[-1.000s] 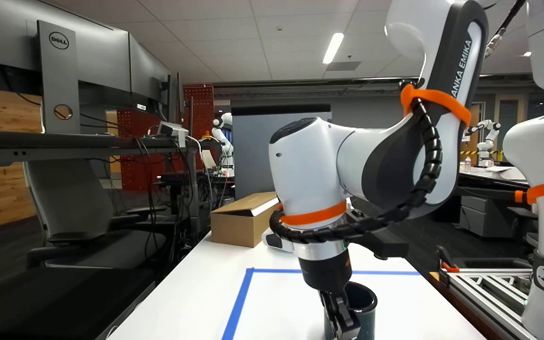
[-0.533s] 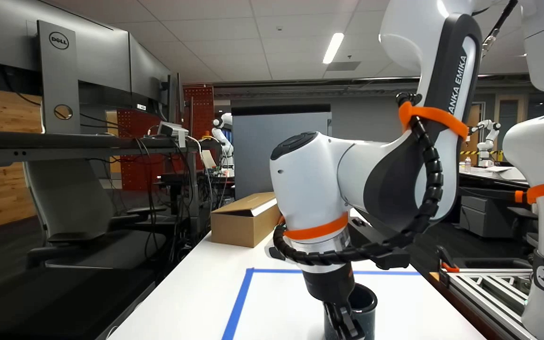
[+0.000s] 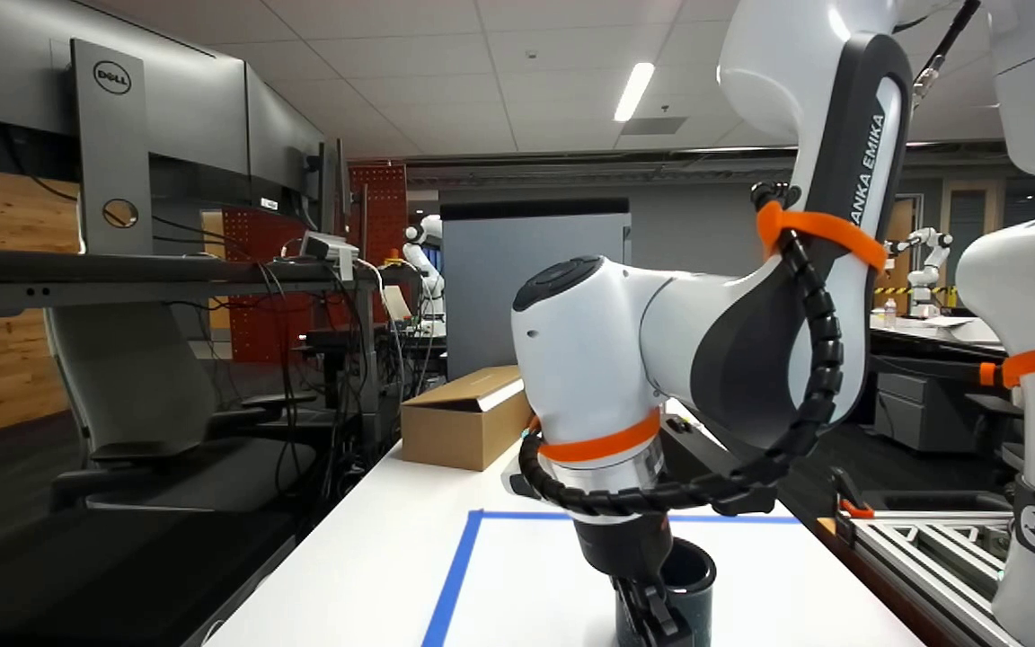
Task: Remove the marker from the cup and put it on the table inside the border
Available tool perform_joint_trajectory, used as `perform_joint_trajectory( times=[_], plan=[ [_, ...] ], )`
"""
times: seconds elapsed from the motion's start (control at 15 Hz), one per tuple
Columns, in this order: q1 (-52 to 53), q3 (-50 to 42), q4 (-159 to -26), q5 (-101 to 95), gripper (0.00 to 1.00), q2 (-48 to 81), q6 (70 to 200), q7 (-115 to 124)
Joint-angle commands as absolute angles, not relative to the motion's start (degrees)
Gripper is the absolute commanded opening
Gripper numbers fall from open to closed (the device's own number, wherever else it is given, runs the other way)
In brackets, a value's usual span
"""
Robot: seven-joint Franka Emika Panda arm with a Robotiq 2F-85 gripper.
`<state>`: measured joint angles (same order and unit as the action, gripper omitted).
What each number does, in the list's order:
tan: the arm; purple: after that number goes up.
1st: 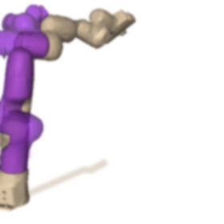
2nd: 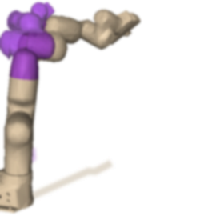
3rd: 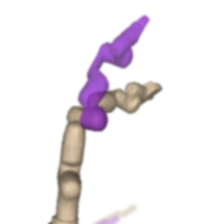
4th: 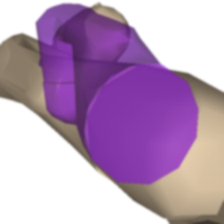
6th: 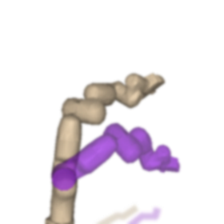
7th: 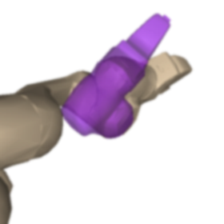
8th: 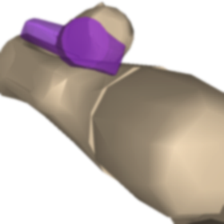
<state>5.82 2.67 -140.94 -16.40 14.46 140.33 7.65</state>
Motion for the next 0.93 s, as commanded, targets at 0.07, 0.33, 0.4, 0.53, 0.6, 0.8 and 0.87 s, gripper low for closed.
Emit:
perform_joint_trajectory(
  times=[0.07, 0.33, 0.4, 0.53, 0.6, 0.8, 0.87],
  plan=[
    [7.28, 1.84, -139.58, -18.33, 0.99, 14.51, 140.53, 9.03],
    [7.54, 1.78, -139.03, -18.27, 1.0, 12.37, 138.88, 9.34],
    [7.46, 1.67, -139.11, -18.15, 1.0, 11.3, 138.16, 9.43],
    [7.19, 1.16, -139.45, -18.47, 1.0, 8.78, 136.45, 10.23],
    [6.8, 0.91, -139.9, -18.33, 0.99, 6.94, 135.62, 10.36],
    [5.38, 0.13, -140.9, -17.8, 1.0, 0.39, 130.57, 10.87],
    [4.61, -0.18, -141.47, -17.36, 1.0, -2.23, 128.48, 11.42]
  ],
)
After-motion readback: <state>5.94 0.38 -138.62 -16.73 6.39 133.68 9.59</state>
